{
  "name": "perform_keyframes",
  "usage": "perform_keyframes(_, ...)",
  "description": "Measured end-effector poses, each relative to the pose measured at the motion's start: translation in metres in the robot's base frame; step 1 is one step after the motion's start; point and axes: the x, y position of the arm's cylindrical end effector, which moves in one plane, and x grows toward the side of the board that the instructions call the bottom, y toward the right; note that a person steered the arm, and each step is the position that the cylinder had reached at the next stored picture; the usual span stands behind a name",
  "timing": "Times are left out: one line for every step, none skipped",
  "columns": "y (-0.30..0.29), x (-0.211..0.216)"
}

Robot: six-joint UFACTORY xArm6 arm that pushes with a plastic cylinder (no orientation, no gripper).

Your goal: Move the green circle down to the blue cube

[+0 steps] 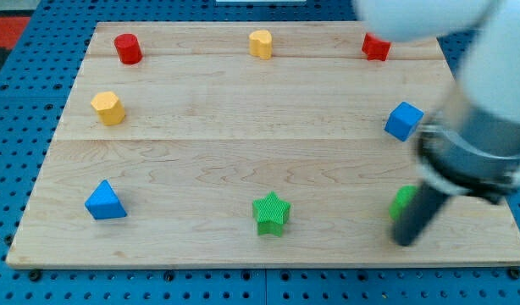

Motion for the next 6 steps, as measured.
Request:
perform_keyframes(-0.005, -0.015)
perform_keyframes(0.031, -0.008)
perform_keyframes(0.058, -0.008)
perform_keyframes(0.088, -0.009)
perform_keyframes(0.095, -0.024)
perform_keyframes(0.087, -0.053)
